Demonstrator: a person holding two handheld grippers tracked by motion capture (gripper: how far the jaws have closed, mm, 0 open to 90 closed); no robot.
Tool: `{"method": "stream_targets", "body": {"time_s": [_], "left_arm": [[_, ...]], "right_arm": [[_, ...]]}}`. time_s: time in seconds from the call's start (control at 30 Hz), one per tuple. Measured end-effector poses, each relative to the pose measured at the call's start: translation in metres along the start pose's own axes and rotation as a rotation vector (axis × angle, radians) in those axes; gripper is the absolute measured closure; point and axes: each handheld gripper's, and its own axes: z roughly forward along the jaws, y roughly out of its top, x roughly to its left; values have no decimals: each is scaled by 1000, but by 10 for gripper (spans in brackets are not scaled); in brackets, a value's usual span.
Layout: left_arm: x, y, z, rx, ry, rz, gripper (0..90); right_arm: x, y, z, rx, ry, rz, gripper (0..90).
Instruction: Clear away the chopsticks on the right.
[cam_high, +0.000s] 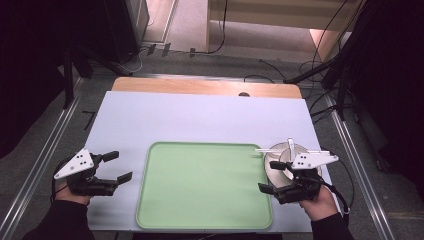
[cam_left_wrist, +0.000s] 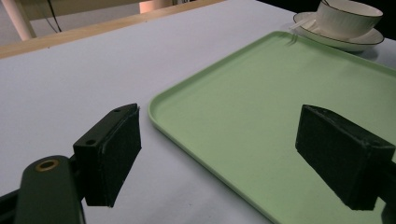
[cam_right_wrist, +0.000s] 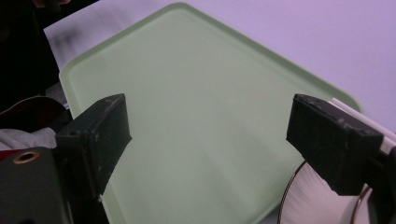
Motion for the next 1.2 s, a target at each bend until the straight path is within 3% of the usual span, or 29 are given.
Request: {"method": "stream_targets", "body": {"time_s": [0.2,0.27,0.4,0.5,0.7,1.2], "left_arm": [[0,0,1,2,1,-1,143],[0,0,1,13,1,-1,143],[0,-1,2,17,5,-8,143],[0,-1,1,25,10,-8,143],[0,0,2,30,10,-7,143],[0,1,6,46,11,-6,144]], "right_arm": [[-6,1,-12,-20,-8,32,137],[-9,2,-17,-33,-34,56,137],[-9,0,-17,-37,-42,58,135],[-12,-2,-17,-4,-77,69,138],[-19,-4,-24,8,-71,94,140],[-47,-1,-47,9,-157,167,267]]}}
